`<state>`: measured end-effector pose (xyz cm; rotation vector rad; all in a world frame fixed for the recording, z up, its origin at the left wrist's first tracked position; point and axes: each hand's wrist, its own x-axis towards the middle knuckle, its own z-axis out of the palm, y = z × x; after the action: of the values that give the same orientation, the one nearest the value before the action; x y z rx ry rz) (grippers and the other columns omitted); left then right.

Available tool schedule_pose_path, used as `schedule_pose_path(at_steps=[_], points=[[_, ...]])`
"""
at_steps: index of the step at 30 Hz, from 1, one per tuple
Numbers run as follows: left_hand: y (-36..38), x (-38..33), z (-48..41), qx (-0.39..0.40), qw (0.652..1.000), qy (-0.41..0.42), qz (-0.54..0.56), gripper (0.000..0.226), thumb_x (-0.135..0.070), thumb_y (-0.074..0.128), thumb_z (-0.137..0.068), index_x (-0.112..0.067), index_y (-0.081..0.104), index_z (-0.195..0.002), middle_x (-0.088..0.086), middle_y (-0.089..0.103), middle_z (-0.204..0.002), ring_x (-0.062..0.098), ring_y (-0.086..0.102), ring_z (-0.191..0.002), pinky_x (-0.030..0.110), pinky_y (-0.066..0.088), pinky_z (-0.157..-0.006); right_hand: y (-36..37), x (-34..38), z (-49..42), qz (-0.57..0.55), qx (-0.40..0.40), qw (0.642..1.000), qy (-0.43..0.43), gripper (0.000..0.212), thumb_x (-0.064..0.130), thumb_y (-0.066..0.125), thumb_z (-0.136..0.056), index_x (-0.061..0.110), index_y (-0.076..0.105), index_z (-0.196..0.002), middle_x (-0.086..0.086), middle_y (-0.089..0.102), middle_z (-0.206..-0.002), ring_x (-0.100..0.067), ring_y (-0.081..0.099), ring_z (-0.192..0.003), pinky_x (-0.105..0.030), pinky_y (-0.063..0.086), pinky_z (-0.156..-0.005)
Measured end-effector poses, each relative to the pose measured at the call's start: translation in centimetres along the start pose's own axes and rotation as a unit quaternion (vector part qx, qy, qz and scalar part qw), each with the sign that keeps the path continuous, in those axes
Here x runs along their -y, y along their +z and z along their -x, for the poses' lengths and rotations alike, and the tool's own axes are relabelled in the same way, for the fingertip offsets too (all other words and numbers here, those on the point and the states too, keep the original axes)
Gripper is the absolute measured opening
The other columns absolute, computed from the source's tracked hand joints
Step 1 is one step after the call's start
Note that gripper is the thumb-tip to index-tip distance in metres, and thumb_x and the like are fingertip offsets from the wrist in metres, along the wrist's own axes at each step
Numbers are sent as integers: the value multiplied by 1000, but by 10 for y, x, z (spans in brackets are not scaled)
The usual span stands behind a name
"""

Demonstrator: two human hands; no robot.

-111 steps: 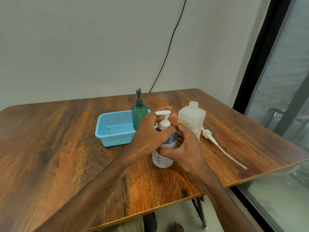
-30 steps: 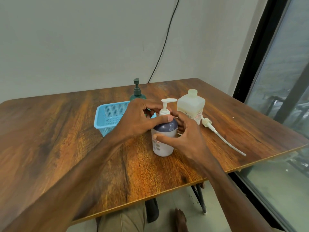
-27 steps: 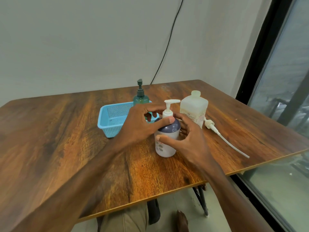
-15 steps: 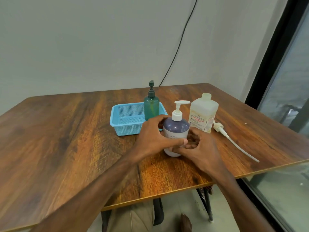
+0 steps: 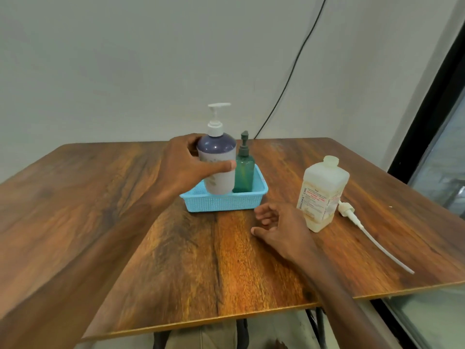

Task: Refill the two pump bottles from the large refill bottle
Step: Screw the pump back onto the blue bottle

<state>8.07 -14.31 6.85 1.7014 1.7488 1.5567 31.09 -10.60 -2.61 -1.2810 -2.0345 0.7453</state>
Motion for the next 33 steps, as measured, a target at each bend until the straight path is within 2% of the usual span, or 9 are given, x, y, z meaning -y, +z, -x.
schedule_pose_path(at_steps=[7,12,16,19,25,28,30,33], points=[[-4,38,-46,17,998,-54,-35,66,-28,99,-60,-17,71,-119,-3,75,-112,10,70,-99,29,59,-87,14,9,-14,74,-17,997,-7,33,24,85,-75,30,70,-104,16,68,-87,1,65,-81,-25,59,-77],[4,63,-63,53,993,-86,-59,67,-30,99,-60,-19,70,-119,-5,73,-113,12,68,-102,18,51,-78,16,11,-12,85,-29,996,-7,29,26,85,-76,30,70,-100,16,67,-86,1,64,-80,-24,59,-76],[13,82,-66,70,989,-120,-59,68,-29,100,-58,-25,61,-114,-3,69,-119,16,65,-107,23,49,-84,14,13,-10,89,-30,996,-6,26,28,85,-76,31,71,-97,16,67,-86,1,63,-80,-24,58,-74],[13,88,-64,72,986,-135,-58,70,-29,99,-60,-21,62,-119,-4,67,-117,16,64,-106,17,46,-75,15,15,-10,93,-28,995,-1,25,28,85,-76,31,71,-97,17,67,-86,1,63,-80,-23,58,-75],[10,88,-64,71,987,-131,-66,62,-27,98,-64,-24,60,-114,-5,66,-114,14,63,-103,13,42,-70,15,14,-10,79,-26,997,-1,27,28,85,-76,30,70,-99,16,67,-88,1,63,-82,-24,58,-76],[11,90,-62,68,988,-107,-84,66,-29,96,-66,-18,64,-122,-6,67,-116,11,63,-100,10,40,-68,13,16,-10,58,-23,998,-3,23,25,84,-78,29,71,-97,14,69,-84,0,65,-78,-25,60,-74],[14,92,-59,66,989,-91,-91,68,-29,95,-69,-18,63,-128,-5,68,-117,9,62,-99,10,40,-67,8,23,-11,11,-63,998,-15,14,23,80,-82,28,72,-92,13,70,-79,1,66,-74,-24,60,-69],[17,98,-58,57,992,-78,-84,70,-27,95,-68,-16,62,-129,0,69,-124,12,64,-102,11,43,-70,-2,41,-21,-48,-186,980,-53,6,27,79,-84,27,74,-88,14,71,-77,1,66,-73,-20,58,-66]])
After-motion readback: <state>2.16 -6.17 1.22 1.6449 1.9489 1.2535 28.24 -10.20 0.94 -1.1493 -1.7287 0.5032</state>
